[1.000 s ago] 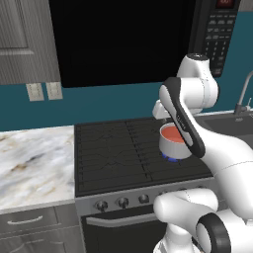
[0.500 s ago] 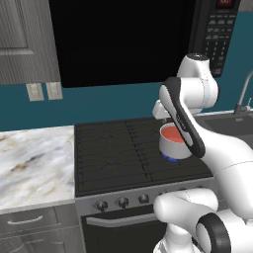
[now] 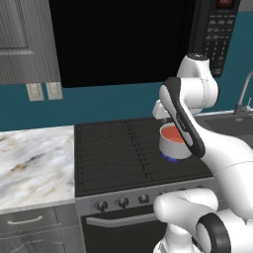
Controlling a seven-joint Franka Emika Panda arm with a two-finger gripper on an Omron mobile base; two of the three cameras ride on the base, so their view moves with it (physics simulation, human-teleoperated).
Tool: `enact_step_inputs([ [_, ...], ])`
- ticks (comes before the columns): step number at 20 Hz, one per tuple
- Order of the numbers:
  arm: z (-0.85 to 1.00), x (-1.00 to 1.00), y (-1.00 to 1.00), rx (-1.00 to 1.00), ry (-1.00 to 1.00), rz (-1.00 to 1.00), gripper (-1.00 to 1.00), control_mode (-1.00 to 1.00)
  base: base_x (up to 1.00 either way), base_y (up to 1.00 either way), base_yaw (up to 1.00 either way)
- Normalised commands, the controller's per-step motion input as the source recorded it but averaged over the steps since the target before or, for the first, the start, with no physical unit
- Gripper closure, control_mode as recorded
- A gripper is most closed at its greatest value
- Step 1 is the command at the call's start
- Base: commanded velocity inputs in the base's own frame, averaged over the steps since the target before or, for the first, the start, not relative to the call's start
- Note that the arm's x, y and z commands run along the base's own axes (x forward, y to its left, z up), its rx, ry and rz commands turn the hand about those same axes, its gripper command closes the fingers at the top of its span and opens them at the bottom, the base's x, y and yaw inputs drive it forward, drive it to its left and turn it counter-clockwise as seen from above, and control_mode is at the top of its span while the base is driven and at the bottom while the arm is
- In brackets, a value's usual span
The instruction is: Wait until the marinara sauce is simmered to a deep red color and then turn off the stove.
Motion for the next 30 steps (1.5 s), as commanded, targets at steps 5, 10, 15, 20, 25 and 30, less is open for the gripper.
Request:
enact_step_inputs([
  [5, 0.00, 0.00, 0.00, 0.00, 0.00, 0.00, -1.00, -1.00, 0.00, 0.00, 0.00],
  [10, 0.00, 0.00, 0.00, 0.00, 0.00, 0.00, -1.00, -1.00, 0.00, 0.00, 0.00],
  [15, 0.00, 0.00, 0.00, 0.00, 0.00, 0.00, -1.00, -1.00, 0.00, 0.00, 0.00],
  [20, 0.00, 0.00, 0.00, 0.00, 0.00, 0.00, -1.00, -1.00, 0.00, 0.00, 0.00],
  [25, 0.00, 0.00, 0.00, 0.00, 0.00, 0.00, -1.00, -1.00, 0.00, 0.00, 0.00],
  [30, 0.00, 0.00, 0.00, 0.00, 0.00, 0.00, -1.00, -1.00, 0.00, 0.00, 0.00],
])
